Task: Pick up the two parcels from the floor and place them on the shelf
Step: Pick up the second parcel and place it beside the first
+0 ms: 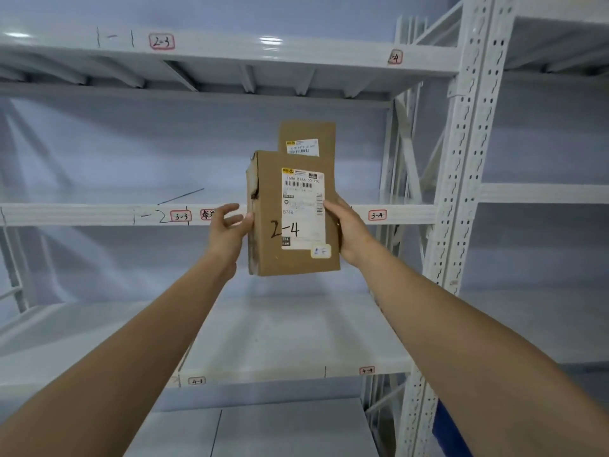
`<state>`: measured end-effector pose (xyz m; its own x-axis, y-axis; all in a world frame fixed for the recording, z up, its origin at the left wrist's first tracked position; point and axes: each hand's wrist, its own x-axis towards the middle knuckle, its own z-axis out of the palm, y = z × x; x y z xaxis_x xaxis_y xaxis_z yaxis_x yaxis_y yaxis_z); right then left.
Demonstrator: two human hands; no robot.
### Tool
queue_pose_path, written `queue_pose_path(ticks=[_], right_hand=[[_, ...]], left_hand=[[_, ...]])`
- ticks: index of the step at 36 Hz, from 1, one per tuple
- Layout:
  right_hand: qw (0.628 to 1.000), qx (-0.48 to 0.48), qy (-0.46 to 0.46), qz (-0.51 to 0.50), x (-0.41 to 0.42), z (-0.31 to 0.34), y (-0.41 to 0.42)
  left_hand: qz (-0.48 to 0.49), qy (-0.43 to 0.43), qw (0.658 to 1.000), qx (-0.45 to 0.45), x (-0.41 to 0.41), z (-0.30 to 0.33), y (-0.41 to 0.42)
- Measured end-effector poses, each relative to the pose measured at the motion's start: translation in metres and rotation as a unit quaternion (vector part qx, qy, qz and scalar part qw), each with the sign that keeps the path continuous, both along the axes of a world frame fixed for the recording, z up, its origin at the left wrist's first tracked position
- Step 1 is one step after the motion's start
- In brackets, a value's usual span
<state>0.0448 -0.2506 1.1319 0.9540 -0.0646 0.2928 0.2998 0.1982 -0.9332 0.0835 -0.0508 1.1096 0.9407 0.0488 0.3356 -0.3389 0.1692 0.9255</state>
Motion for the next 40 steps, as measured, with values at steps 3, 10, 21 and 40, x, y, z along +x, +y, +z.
queue_pose_path(ticks=[3,10,21,40], right_hand=[[0.998,-0.058,-0.016,-0.027,-0.002,0.016,0.003],[0.995,-0.083,-0.034,-0.046,0.005,0.047,0.015],[0.993,-0.099,-0.053,-0.023,0.012,0.088,0.025],[0.983,-0.150,-0.065,-0.081,0.057,0.111,0.084]], left_hand=[[0.025,-0.032,0.999,-0.013,-0.003,0.021,-0.001],[-0.110,0.012,0.992,-0.056,-0.020,0.063,-0.005],[-0.073,-0.119,0.989,0.057,-0.005,0.087,0.021],[0.012,-0.103,0.988,0.116,0.036,0.113,0.070]])
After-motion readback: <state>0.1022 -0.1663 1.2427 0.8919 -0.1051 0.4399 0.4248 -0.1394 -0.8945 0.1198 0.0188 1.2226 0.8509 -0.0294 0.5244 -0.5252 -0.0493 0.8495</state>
